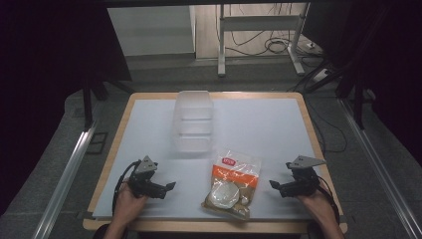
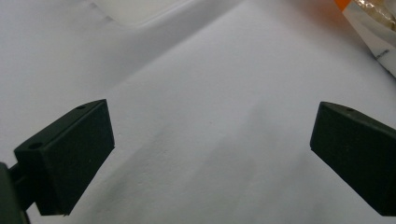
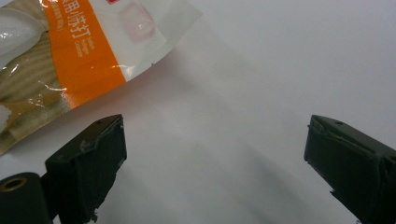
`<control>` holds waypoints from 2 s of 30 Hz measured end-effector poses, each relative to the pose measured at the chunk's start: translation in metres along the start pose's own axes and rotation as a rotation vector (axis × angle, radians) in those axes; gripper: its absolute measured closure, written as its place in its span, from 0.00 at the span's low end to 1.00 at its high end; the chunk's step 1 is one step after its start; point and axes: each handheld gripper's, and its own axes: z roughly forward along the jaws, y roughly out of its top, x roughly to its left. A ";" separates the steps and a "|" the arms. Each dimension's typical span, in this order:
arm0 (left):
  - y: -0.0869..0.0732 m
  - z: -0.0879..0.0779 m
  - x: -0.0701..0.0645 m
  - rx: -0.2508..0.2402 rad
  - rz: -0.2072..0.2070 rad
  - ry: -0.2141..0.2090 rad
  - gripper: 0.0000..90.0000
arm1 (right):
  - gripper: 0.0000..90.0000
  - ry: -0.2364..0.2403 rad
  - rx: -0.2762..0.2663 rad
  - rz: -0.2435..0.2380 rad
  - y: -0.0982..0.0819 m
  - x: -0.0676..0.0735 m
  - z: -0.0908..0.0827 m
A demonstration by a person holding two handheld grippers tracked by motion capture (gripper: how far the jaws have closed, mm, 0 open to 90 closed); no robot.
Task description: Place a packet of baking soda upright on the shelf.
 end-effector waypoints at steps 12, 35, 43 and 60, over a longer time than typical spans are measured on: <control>0.002 0.001 -0.006 0.003 0.037 -0.007 0.00 | 0.09 -0.007 0.006 0.017 0.006 0.008 -0.001; 0.002 0.002 -0.007 0.002 0.053 -0.007 0.00 | 0.98 0.395 0.079 -0.298 0.050 0.151 0.043; 0.003 0.003 -0.008 0.014 0.058 -0.009 0.00 | 0.97 0.444 0.132 -0.362 0.046 0.175 0.056; 0.002 0.005 -0.009 0.030 0.067 -0.011 0.00 | 0.99 0.379 0.183 -0.423 0.042 0.187 0.065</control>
